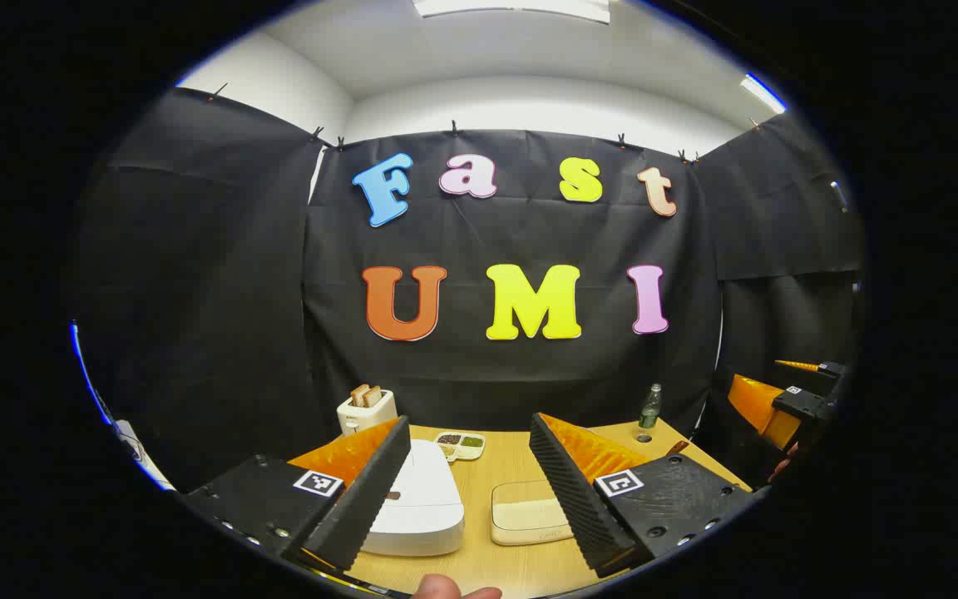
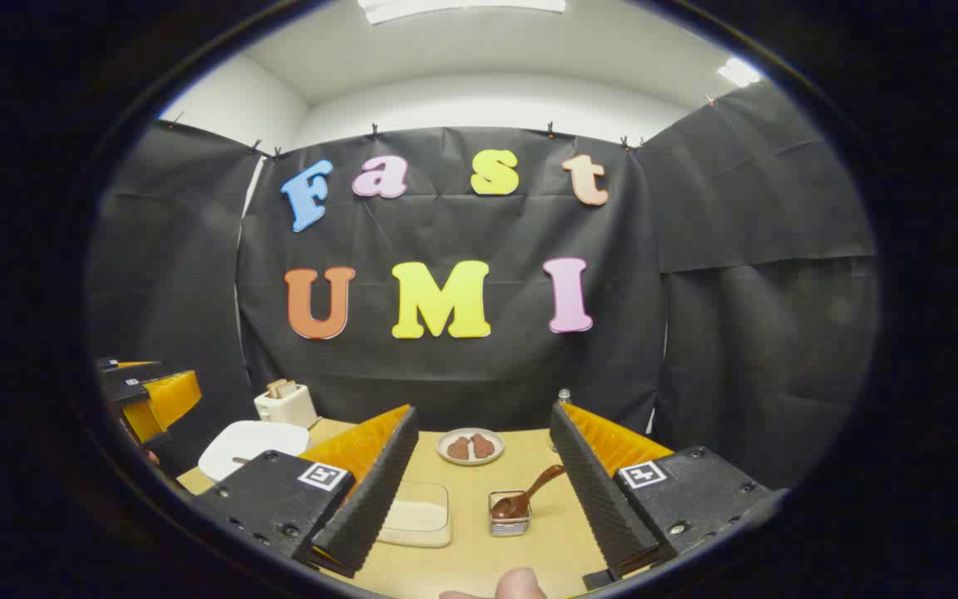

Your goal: Close the left gripper, press the button to open the rice cooker; take a wooden spoon from the chopstick holder with the right hand, scoop a spoonful of rice and pour it into the rice cooker, then put the wooden spoon back into the chopstick holder.

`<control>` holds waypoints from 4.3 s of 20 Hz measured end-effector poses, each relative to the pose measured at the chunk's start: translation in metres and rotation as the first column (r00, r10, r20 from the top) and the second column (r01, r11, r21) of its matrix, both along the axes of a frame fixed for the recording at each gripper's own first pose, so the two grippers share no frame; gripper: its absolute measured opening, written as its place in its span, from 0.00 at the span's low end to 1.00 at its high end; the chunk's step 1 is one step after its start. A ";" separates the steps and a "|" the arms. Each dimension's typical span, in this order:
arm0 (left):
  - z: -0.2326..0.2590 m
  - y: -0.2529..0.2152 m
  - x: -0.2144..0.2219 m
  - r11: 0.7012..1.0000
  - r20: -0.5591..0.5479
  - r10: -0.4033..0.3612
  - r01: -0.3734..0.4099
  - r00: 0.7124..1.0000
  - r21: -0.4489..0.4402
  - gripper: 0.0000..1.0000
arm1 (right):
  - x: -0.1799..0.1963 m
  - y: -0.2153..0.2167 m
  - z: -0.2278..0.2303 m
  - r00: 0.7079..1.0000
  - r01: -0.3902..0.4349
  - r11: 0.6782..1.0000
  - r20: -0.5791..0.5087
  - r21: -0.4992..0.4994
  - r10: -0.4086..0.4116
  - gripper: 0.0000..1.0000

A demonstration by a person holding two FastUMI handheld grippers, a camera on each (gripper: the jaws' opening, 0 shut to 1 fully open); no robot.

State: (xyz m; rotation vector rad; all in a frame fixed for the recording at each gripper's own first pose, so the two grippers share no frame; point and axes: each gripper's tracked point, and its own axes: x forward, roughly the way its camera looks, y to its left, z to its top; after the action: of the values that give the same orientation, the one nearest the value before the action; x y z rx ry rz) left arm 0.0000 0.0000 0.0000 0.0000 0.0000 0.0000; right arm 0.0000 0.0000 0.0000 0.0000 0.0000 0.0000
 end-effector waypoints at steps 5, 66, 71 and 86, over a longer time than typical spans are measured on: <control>0.003 0.013 -0.001 1.000 0.004 0.011 -0.011 1.000 0.007 0.95 | 0.002 0.006 0.007 1.000 -0.010 1.000 0.028 -0.006 0.010 1.00; -0.226 0.117 0.103 0.938 -0.730 -0.015 -0.244 0.683 -0.248 0.00 | 0.097 -0.040 -0.055 0.982 0.002 1.000 -0.189 0.008 0.000 1.00; -0.222 0.116 0.103 0.935 -0.727 -0.035 -0.235 0.685 -0.267 0.00 | 0.094 -0.032 -0.055 0.981 -0.025 1.000 -0.195 0.000 0.024 1.00; -0.043 0.136 0.170 0.986 -0.250 0.136 -0.155 0.959 -0.059 0.04 | 0.080 -0.058 -0.029 0.988 0.007 1.000 -0.153 -0.012 -0.009 1.00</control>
State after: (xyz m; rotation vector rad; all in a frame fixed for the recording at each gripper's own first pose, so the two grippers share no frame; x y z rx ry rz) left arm 0.1701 0.1358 -0.0432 -0.0782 0.2477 0.1473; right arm 0.0799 -0.0576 -0.0295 -0.0111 0.1535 -0.0080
